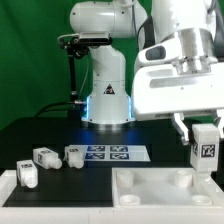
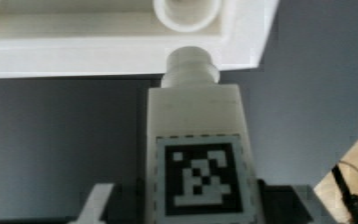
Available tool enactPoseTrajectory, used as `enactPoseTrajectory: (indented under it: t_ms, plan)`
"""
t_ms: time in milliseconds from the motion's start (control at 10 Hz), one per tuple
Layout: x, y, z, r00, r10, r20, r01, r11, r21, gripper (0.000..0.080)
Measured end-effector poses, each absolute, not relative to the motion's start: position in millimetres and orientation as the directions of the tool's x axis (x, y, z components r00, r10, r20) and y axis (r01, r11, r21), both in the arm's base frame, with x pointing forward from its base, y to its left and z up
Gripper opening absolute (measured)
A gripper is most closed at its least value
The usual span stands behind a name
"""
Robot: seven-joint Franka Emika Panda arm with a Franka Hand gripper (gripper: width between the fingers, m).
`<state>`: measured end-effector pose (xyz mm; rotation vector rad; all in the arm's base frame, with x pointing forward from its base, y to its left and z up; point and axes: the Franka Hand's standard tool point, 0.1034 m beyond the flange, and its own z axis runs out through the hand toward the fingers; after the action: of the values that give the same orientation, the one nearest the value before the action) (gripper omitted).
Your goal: Assemble one leg
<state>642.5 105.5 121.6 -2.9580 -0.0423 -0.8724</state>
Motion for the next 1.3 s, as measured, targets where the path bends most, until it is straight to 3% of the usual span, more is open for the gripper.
enactPoseTrajectory:
  t_ms: [100, 200, 1300]
  plan:
    - [644.9, 100.8, 111.9, 0.835, 0.091, 0.543, 0.102, -0.995, 0.01, 0.0287]
    - [645.7, 100.9, 107.3, 0.826, 0.098, 0.555, 0.105, -0.994, 0.019, 0.0287]
    - [633.1, 111.8, 86.2, 0.833, 0.118, 0.541, 0.126, -0.992, 0.022, 0.0287]
